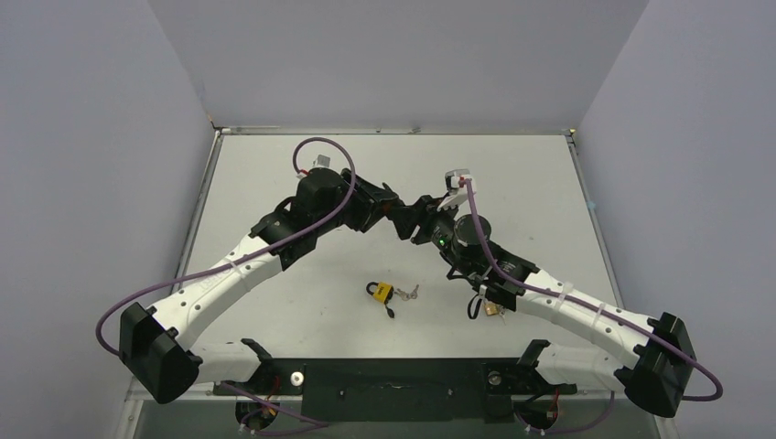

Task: Lock with the key
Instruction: Pick up the lock from the center of the board.

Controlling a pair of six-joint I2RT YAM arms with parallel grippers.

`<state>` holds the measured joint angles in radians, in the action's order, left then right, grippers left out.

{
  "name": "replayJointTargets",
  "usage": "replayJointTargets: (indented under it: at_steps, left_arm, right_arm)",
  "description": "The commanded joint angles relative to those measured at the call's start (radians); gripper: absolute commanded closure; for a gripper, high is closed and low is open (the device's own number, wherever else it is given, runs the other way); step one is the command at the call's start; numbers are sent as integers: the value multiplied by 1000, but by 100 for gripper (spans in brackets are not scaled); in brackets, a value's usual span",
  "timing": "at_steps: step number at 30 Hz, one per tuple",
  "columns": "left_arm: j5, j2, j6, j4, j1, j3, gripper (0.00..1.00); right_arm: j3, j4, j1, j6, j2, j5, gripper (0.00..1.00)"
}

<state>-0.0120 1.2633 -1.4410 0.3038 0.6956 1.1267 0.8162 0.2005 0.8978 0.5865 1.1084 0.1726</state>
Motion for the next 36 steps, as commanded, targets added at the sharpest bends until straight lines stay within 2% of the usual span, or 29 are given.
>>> replayJointTargets:
  at_steps: [1, 11, 16, 19, 20, 21, 22, 24, 31, 36]
  left_arm:
    - [12, 0, -47, -146, 19, 46, 100]
    - [39, 7, -59, -176, 39, 45, 100]
    - [46, 7, -60, -179, 49, 46, 100]
    - [54, 5, -53, -189, 53, 45, 100]
    - [62, 5, -49, -193, 53, 46, 100]
    - [66, 3, -39, -197, 53, 46, 97]
    - [81, 1, -32, -212, 52, 41, 85]
    - [102, -6, 4, -224, 48, 33, 69]
    - [195, -84, 134, -324, -9, -40, 60]
    - [375, -89, 299, -333, -66, -12, 56]
  right_arm:
    - [-11, 96, 6, 0, 20, 61, 58]
    - [-15, 115, 6, 13, 39, 90, 67]
    - [-18, 112, 6, 21, 21, 139, 83]
    - [-13, 106, 6, 18, 8, 150, 99]
    - [-6, 102, 5, 17, 7, 151, 100]
    - [-3, 93, 6, 16, 4, 151, 100]
    - [3, 89, 6, 15, 1, 149, 100]
    - [5, 76, 6, 13, -14, 148, 100]
    - [7, -4, -23, 17, -114, 115, 100]
    - [-11, -64, -71, 32, -204, 87, 100]
